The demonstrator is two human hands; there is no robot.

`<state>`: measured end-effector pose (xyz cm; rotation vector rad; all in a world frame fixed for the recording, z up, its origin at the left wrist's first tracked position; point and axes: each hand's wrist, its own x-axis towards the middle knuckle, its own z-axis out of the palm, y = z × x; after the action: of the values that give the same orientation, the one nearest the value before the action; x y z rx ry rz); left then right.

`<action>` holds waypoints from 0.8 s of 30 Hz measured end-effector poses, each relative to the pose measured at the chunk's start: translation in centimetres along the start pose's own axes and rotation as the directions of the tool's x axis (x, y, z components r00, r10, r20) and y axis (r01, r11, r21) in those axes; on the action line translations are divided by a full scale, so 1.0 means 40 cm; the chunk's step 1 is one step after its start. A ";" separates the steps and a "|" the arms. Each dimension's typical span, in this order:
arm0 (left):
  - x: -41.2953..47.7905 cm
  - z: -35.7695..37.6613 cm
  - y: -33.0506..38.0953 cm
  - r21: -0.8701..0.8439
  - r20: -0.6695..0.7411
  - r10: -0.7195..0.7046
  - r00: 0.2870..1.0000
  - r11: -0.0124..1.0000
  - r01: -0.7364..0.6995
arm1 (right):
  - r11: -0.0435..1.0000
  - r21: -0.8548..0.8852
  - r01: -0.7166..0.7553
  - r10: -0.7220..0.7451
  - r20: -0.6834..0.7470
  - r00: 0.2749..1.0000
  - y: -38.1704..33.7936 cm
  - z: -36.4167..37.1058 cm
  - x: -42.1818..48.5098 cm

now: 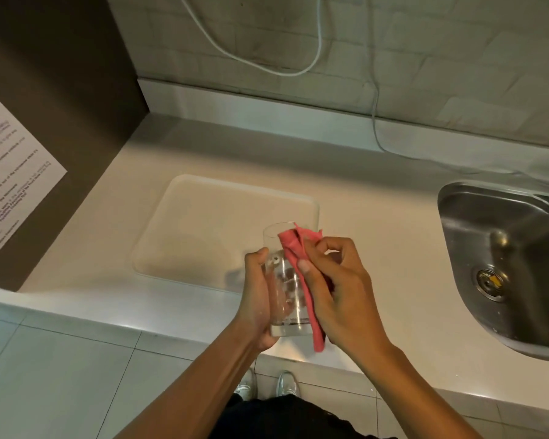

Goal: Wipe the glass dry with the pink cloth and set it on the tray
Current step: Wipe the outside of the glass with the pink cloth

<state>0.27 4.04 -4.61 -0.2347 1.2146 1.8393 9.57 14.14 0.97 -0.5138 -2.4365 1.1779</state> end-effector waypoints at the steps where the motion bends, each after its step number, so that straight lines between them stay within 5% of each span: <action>1: -0.001 -0.001 0.006 -0.014 -0.001 0.018 1.000 1.000 -0.018 | 0.998 -0.041 0.057 -0.057 0.002 0.998 -0.005 0.004 -0.012; 5: 0.003 -0.015 0.020 -0.059 -0.044 0.038 0.998 0.997 -0.040 | 0.979 -0.088 0.183 -0.176 0.077 0.981 0.029 -0.001 -0.082; 10: -0.002 0.008 -0.006 -0.010 0.001 -0.023 1.000 1.000 0.023 | 1.000 0.019 -0.010 0.010 -0.003 1.000 0.017 -0.004 -0.003; 16: 0.015 -0.016 0.018 -0.059 -0.047 0.045 0.998 0.997 -0.048 | 0.975 -0.081 0.206 -0.197 0.108 0.975 0.031 -0.011 -0.096; 20: 0.018 -0.001 -0.008 -0.011 0.020 -0.002 1.000 1.000 0.002 | 0.999 0.051 0.012 -0.013 0.026 1.000 0.022 -0.017 -0.023; 24: 0.018 0.005 0.008 -0.047 0.003 0.060 0.998 0.997 -0.060 | 0.984 -0.115 0.137 -0.135 0.027 0.990 0.005 0.002 -0.048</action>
<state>-0.34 4.57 -4.72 -0.2218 1.1881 1.9203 11.23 13.29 0.42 -0.3635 -2.5235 0.9946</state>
